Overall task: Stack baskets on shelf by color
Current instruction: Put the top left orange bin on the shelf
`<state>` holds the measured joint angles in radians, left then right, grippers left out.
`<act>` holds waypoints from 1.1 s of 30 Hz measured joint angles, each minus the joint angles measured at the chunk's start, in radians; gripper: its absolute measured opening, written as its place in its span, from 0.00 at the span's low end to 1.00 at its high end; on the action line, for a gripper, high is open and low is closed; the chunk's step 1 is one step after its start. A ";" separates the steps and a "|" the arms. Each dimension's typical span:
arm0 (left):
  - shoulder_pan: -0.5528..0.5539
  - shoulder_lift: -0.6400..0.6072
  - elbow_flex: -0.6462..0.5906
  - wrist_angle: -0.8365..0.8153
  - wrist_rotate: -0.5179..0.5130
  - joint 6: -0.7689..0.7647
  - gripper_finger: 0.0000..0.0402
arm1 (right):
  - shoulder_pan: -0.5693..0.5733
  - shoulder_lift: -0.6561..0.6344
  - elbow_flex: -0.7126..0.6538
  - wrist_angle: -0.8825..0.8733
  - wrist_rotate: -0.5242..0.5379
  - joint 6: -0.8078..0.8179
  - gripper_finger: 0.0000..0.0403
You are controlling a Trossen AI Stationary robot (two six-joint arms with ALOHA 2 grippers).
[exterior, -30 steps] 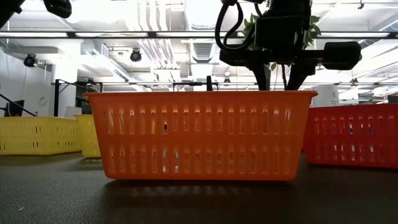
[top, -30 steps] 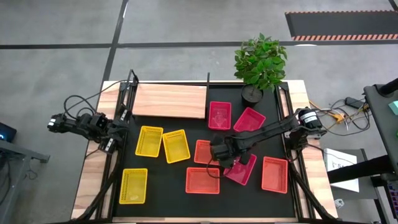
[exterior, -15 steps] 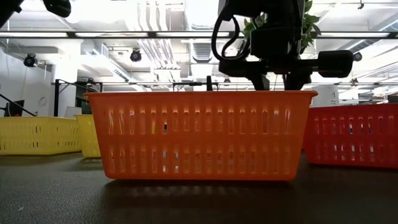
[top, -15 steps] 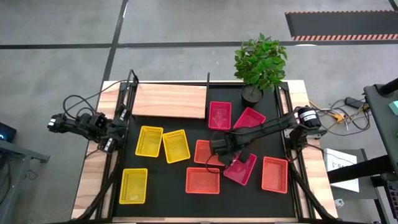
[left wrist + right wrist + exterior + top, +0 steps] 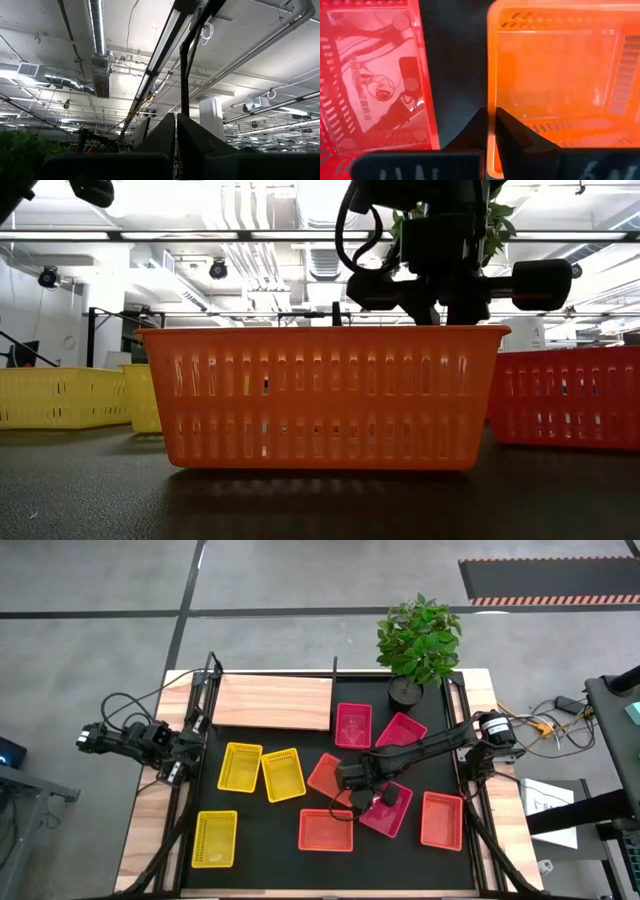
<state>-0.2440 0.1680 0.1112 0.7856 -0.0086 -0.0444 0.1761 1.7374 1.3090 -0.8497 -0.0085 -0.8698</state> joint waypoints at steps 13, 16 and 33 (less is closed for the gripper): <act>0.000 0.001 -0.002 0.000 -0.001 0.000 0.00 | 0.000 -0.001 0.157 -0.129 0.012 0.271 0.02; 0.000 0.001 0.000 0.004 -0.026 0.000 0.00 | 0.009 -0.002 0.228 -0.187 0.054 0.382 0.02; 0.000 -0.002 0.000 0.158 -0.204 0.077 0.00 | 0.110 0.231 0.759 -0.229 0.340 0.755 0.02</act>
<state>-0.2443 0.1665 0.1116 0.9432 -0.2123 0.0330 0.2864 1.9681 2.0677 -1.0786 0.3315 -0.1147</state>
